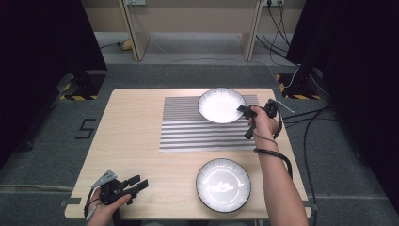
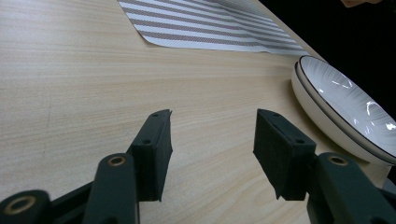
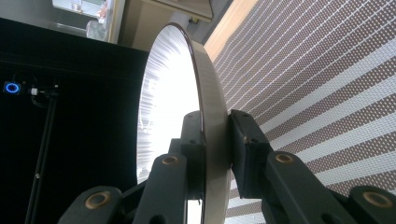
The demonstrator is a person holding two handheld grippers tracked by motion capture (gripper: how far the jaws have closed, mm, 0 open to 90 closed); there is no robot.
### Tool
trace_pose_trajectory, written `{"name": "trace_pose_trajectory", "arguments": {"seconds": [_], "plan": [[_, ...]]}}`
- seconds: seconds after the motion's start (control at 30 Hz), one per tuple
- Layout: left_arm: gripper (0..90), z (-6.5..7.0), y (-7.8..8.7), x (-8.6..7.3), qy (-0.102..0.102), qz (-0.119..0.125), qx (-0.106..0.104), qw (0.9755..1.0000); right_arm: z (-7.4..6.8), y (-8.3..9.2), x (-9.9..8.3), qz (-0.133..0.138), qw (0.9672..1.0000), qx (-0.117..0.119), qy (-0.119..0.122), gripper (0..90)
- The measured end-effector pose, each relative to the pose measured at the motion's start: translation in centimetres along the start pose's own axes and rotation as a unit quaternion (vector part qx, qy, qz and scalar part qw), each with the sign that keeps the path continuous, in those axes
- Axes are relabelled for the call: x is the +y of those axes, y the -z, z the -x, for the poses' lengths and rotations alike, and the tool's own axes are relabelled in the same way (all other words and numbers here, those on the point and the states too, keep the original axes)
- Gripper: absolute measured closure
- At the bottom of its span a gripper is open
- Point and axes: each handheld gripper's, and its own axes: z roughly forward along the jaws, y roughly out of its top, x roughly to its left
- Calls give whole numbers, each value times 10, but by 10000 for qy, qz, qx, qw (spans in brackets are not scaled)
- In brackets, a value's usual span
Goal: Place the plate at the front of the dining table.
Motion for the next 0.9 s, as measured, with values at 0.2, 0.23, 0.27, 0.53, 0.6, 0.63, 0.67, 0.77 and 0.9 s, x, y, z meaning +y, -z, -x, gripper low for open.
{"name": "trace_pose_trajectory", "arguments": {"seconds": [0.2, 0.23, 0.27, 0.53, 0.6, 0.63, 0.67, 0.77, 0.9], "plan": [[463, -1, 0, 0, 7, -1, 0, 10000, 2, -8, 0, -17, 10000, -69, -1, 764], [463, -1, 0, 0, 7, -4, -5, 10000, 3, -10, 0, -33, 10000, -66, -28, 763], [463, -1, 0, 0, 7, -4, -5, 10000, 3, -10, 0, -33, 10000, -66, -28, 763], [463, -1, 0, 0, 6, 0, -7, 10000, 7, -22, 0, -43, 9999, -124, -97, 763], [463, -1, 0, 0, 4, 0, -8, 10000, 8, -23, 0, -39, 9998, -134, -105, 763], [463, -1, 0, 0, 3, 0, -8, 10000, 9, -24, 0, -47, 9998, -146, -98, 763], [463, -1, 0, 0, 3, 0, -8, 10000, 9, -24, 0, -47, 9998, -146, -98, 763], [463, -1, -1, 0, 1, -10, -18, 10000, 10, -28, 1, -76, 9998, -141, -147, 763], [463, -1, -1, 0, 2, -13, -17, 10000, 12, -30, 1, -77, 9997, -176, -155, 762]]}}
